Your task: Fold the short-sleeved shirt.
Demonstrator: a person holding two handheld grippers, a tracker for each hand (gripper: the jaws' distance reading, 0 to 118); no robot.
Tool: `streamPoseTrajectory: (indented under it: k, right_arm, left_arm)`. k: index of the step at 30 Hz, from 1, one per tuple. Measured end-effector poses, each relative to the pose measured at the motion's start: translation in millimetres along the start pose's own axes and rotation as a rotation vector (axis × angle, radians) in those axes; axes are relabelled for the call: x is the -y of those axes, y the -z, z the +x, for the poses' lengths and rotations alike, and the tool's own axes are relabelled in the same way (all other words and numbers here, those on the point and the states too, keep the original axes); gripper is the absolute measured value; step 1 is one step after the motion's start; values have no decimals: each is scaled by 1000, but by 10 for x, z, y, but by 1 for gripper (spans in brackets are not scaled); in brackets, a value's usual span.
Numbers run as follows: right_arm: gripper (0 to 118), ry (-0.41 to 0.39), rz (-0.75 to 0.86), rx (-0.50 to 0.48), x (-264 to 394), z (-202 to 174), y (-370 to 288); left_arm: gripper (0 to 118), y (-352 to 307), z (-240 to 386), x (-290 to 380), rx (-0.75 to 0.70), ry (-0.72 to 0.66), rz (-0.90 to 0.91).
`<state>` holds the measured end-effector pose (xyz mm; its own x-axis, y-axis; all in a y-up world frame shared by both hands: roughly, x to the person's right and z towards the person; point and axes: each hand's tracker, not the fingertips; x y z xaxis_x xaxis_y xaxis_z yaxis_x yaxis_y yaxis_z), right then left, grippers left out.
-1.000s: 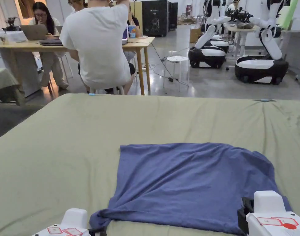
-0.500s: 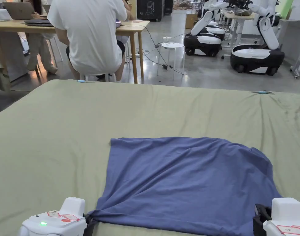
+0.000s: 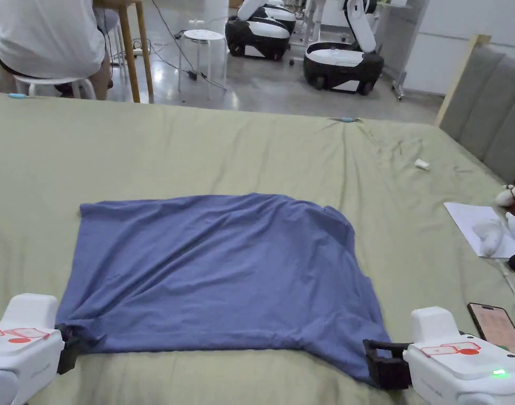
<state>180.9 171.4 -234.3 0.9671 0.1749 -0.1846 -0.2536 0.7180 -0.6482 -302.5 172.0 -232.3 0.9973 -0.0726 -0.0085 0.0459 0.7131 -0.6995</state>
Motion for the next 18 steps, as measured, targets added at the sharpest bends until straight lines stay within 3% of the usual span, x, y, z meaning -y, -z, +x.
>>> streamPoseTrajectory:
  k: [3, 5, 6, 7, 8, 14, 18]
  right_arm:
    - [111, 1, -80, -48, 165, 55, 187]
    - [97, 45, -127, -113, 230, 132, 327]
    - [65, 76, -154, -167, 268, 181, 398]
    - [24, 94, -198, -183, 294, 219, 463]
    - [4, 113, -204, -189, 314, 240, 506]
    - [3, 147, -105, -184, 135, 331, 251]
    - [3, 98, -15, -80, -204, 353, 79]
  left_arm:
    - [2, -40, 50, -10, -4, 16, -3]
    - [2, -59, 36, -11, -6, 16, -5]
    - [2, -60, 30, -15, -9, 18, -9]
    - [2, -58, 24, -22, -17, 24, -15]
    - [2, -59, 18, -17, -23, 29, -18]
    - [2, -120, -71, -41, -83, 33, -15]
    - [2, -162, -142, -247, -130, 56, 13]
